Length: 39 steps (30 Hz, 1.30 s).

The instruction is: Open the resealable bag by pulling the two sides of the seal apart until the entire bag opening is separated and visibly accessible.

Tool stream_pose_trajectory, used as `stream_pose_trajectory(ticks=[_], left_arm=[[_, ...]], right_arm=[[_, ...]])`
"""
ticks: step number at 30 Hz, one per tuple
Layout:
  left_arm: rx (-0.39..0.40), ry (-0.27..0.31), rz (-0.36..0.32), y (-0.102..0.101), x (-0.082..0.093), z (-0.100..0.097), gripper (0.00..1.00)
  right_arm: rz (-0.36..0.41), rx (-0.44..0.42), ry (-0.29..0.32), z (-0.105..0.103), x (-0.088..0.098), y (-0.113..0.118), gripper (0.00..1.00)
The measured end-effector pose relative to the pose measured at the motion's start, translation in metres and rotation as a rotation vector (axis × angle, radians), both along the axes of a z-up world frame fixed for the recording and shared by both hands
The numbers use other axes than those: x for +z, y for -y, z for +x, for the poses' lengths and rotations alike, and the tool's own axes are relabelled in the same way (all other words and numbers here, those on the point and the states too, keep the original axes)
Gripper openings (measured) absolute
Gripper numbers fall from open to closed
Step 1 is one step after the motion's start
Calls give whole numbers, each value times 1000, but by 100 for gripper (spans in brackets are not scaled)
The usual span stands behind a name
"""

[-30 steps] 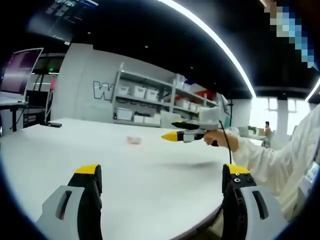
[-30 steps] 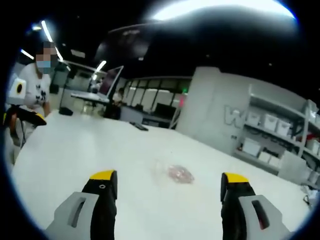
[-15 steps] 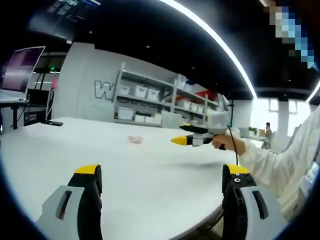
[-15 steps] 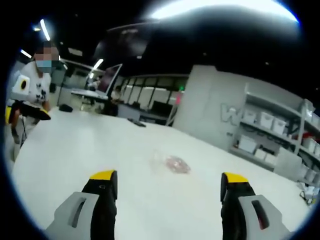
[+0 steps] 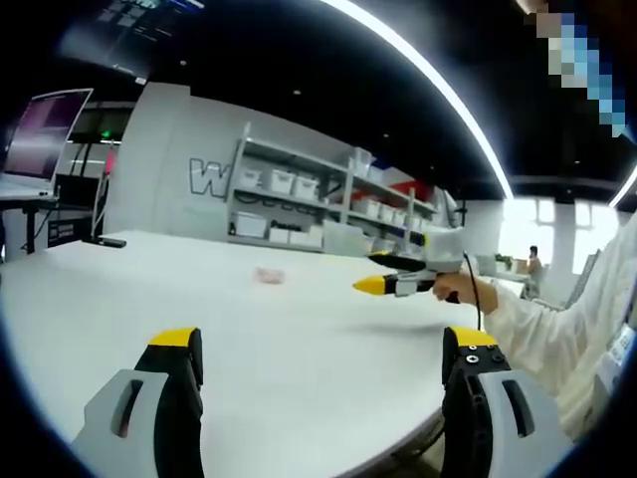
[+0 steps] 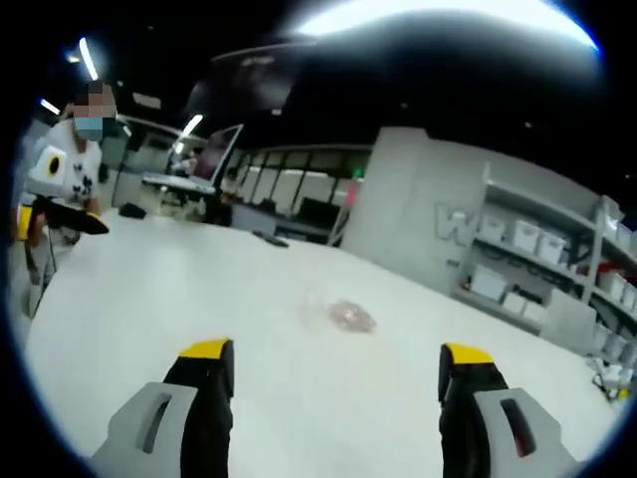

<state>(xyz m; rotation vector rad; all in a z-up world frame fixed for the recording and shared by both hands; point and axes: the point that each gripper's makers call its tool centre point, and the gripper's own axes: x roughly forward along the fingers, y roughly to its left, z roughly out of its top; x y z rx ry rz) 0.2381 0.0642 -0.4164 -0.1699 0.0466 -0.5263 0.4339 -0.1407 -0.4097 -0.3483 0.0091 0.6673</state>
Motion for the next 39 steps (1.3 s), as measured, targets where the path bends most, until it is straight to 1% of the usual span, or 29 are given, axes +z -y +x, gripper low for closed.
stream_pose_trajectory(ticks=[9, 13, 17, 24, 39], left_arm=[[9, -3, -3, -4, -1, 1, 100], [8, -5, -2, -4, -2, 1, 100], [11, -6, -4, -6, -2, 1, 100], [12, -6, -6, -7, -2, -1, 100], [3, 2, 0, -3, 1, -2, 100]], right_arm=[[0, -12, -14, -7, -5, 7, 83], [-15, -16, -4, -12, -5, 10, 81], [-9, -16, -3, -17, -5, 11, 81], [-35, -23, -13, -26, -13, 16, 80], [-29, -22, 0, -36, -8, 22, 79]])
